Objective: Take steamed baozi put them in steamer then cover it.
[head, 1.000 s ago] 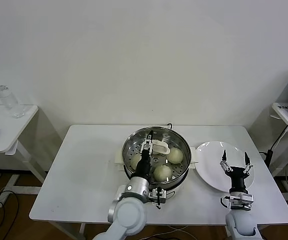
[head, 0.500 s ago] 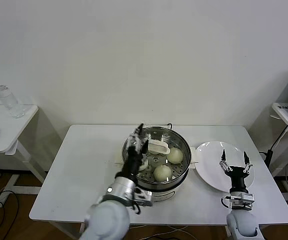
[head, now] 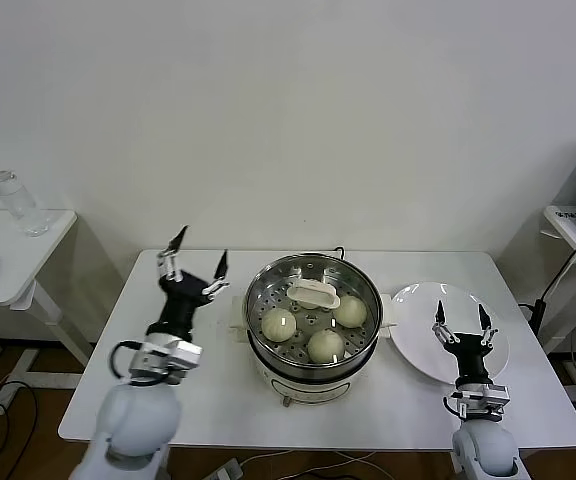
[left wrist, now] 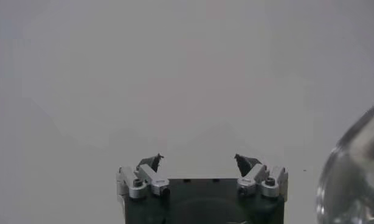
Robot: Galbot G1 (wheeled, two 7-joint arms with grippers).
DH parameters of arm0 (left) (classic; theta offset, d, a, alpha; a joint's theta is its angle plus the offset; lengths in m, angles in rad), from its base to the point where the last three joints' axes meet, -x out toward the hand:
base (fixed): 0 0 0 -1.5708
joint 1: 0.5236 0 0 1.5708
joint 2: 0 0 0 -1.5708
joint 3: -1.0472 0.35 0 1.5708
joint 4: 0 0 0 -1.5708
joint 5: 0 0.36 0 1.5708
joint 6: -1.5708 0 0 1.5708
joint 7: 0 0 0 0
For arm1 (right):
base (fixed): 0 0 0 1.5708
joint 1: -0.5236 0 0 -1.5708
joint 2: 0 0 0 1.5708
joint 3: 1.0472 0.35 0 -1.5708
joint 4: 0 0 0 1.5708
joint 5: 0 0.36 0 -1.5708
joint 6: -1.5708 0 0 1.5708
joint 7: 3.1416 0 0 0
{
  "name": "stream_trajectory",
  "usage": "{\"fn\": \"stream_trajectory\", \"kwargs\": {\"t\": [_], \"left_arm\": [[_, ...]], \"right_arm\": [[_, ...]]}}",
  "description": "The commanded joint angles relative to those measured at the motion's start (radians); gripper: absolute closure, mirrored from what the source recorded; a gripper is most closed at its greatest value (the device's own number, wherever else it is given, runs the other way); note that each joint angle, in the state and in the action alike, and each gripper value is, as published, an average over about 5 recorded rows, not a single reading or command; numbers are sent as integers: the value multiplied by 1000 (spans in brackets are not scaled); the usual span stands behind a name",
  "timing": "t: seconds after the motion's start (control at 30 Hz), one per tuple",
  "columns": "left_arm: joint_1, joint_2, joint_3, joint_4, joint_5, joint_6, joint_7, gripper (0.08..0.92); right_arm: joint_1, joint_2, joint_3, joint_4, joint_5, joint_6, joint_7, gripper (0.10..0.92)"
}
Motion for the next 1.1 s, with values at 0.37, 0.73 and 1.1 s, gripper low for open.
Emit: {"fn": "stream_trajectory", "kwargs": {"t": [0.37, 0.73, 1.1], "left_arm": [[223, -46, -301, 211, -580, -501, 54, 177], [223, -53, -286, 213, -548, -482, 46, 177], [230, -59, -284, 213, -521, -475, 37, 177]], "right_arm": [[-40, -14, -6, 38, 42, -43, -6, 203], [-35, -14, -9, 47, 55, -49, -3, 203], [-36, -11, -14, 49, 63, -46, -5, 203]]}}
